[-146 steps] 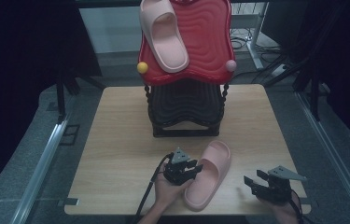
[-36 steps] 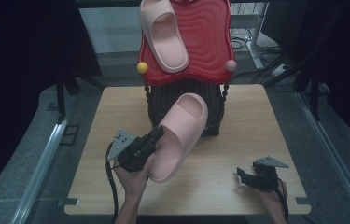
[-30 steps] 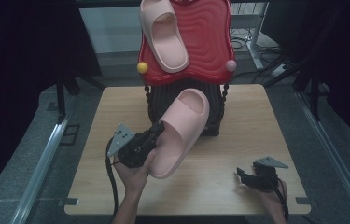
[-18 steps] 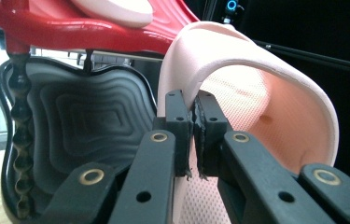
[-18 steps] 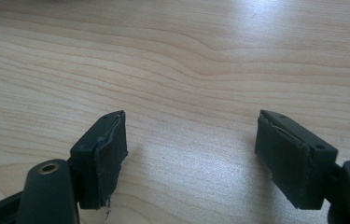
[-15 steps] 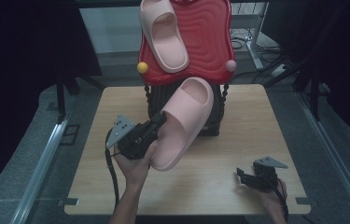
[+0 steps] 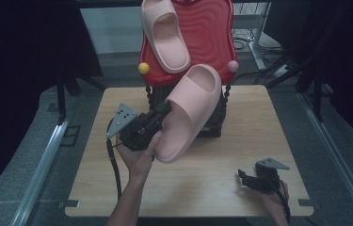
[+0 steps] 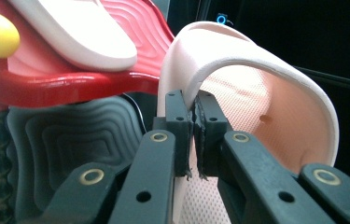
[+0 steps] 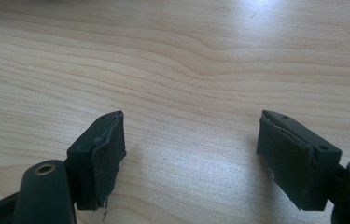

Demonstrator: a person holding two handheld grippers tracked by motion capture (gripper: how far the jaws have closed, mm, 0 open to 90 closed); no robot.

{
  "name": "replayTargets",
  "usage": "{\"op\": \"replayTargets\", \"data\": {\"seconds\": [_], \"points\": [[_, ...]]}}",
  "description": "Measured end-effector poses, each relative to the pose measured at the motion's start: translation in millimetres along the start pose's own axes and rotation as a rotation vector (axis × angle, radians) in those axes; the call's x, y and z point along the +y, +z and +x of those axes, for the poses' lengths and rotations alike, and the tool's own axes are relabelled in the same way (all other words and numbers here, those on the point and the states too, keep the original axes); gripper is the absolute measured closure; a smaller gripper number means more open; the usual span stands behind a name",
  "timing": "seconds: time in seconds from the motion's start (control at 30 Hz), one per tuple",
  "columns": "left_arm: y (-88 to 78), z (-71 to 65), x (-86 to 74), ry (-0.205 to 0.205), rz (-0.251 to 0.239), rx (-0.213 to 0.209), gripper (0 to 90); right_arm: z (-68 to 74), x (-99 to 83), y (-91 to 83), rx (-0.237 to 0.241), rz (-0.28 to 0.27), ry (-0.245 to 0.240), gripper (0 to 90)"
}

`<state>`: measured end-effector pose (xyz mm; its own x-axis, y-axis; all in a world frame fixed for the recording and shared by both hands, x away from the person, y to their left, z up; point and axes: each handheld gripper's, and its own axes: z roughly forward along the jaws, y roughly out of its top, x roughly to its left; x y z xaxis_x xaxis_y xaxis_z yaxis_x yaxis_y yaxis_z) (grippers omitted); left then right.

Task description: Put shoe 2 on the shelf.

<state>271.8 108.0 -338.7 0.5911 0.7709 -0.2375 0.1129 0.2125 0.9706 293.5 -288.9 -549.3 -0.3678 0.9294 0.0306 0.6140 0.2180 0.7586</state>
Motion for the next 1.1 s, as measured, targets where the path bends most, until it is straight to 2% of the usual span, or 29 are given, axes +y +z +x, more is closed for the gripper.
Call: {"op": "replayTargets", "data": {"seconds": [0.37,0.63,0.77,0.93,1.1], "points": [[17.5,2.6,19.0,0.014,-0.009,0.013,85.7,-1.0,0.3,0.0,0.006,0.0,0.001,23.5],[34.0,-0.5,43.9,0.021,-0.039,0.02,85.7,-1.1,0.4,0.1,0.008,0.001,0.004,23.1],[47.1,-3.6,56.0,0.036,-0.043,0.028,85.7,-1.4,0.5,0.3,0.009,0.0,0.001,23.0],[68.2,-9.1,65.5,0.036,-0.038,0.033,85.7,-1.2,0.5,0.3,0.007,0.0,0.001,23.0],[87.8,-16.7,78.5,0.065,-0.036,0.058,85.7,-2.2,0.2,-0.1,0.014,-0.003,0.012,22.9]]}}
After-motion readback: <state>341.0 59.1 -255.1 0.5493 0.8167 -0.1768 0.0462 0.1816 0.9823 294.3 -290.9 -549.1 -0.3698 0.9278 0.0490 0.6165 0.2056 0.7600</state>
